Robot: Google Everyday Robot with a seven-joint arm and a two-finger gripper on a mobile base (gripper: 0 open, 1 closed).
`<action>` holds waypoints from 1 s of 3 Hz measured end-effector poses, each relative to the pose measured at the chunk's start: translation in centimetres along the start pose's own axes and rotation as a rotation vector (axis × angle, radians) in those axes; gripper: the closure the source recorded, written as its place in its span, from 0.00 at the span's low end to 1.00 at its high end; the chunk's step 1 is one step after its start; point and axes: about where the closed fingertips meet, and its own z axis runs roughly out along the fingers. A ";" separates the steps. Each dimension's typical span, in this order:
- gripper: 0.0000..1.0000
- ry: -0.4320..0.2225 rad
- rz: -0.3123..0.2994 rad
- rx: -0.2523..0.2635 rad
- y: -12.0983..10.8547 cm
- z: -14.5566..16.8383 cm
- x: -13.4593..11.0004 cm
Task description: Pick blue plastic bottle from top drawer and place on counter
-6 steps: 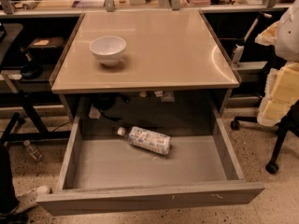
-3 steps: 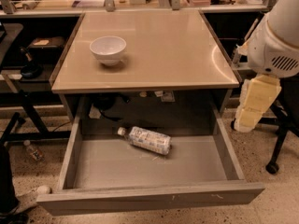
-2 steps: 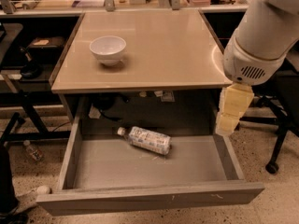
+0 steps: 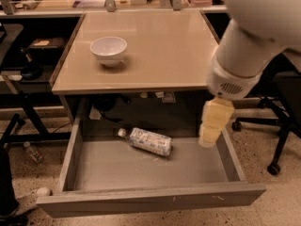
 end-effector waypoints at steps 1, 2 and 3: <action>0.00 0.004 0.050 -0.048 0.6 4.8 -3.0; 0.00 0.025 0.100 -0.094 0.6 9.2 -5.0; 0.00 0.029 0.132 -0.140 0.7 12.6 -6.6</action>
Offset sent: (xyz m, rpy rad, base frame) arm 0.0450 0.0857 -0.1337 0.0256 0.1739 -0.1460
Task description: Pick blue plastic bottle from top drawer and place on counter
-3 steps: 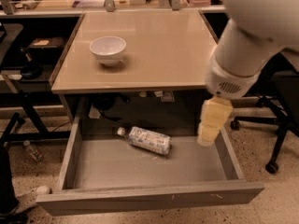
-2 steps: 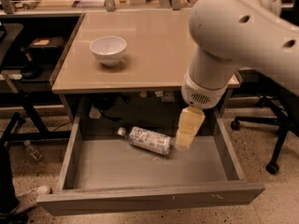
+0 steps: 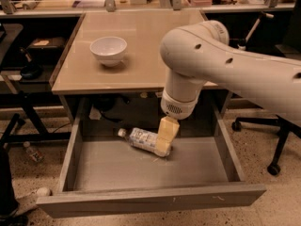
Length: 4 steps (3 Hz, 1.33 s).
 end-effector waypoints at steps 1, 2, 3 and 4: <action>0.00 0.001 0.002 -0.003 0.0 0.2 0.0; 0.00 -0.014 -0.016 -0.005 0.7 1.2 -0.5; 0.00 -0.044 -0.038 -0.040 1.8 4.5 -3.7; 0.00 -0.049 -0.045 -0.054 1.9 7.1 -6.1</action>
Offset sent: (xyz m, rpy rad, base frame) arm -0.0078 0.0197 -0.0243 0.0332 -0.0085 0.0405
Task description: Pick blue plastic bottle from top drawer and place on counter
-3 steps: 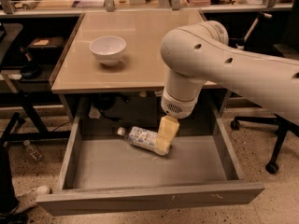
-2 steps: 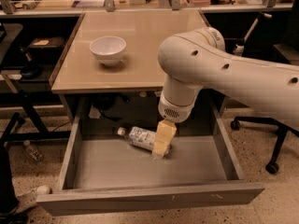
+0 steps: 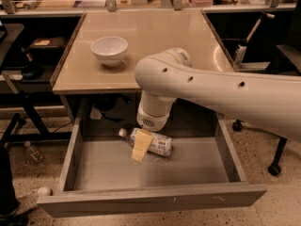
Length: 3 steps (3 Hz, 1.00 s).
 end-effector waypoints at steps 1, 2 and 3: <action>0.00 0.010 0.018 -0.015 -0.6 2.8 -0.9; 0.00 0.028 0.042 -0.003 -2.0 4.7 -0.8; 0.00 0.045 0.063 0.007 -3.0 6.1 -0.2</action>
Offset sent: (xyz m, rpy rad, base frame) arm 0.0408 0.0054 -0.0668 -0.0473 0.0135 -0.0703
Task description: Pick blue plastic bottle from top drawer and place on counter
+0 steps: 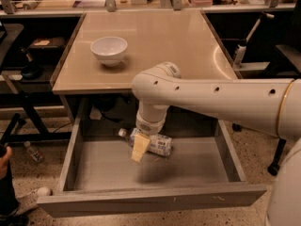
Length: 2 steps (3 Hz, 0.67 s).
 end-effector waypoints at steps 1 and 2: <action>0.00 0.024 0.032 0.003 -1.7 2.7 0.6; 0.00 0.025 0.032 0.003 -1.7 2.7 0.6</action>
Offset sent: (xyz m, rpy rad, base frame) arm 0.0184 -0.0110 -0.0327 -0.0267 0.0082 -0.0414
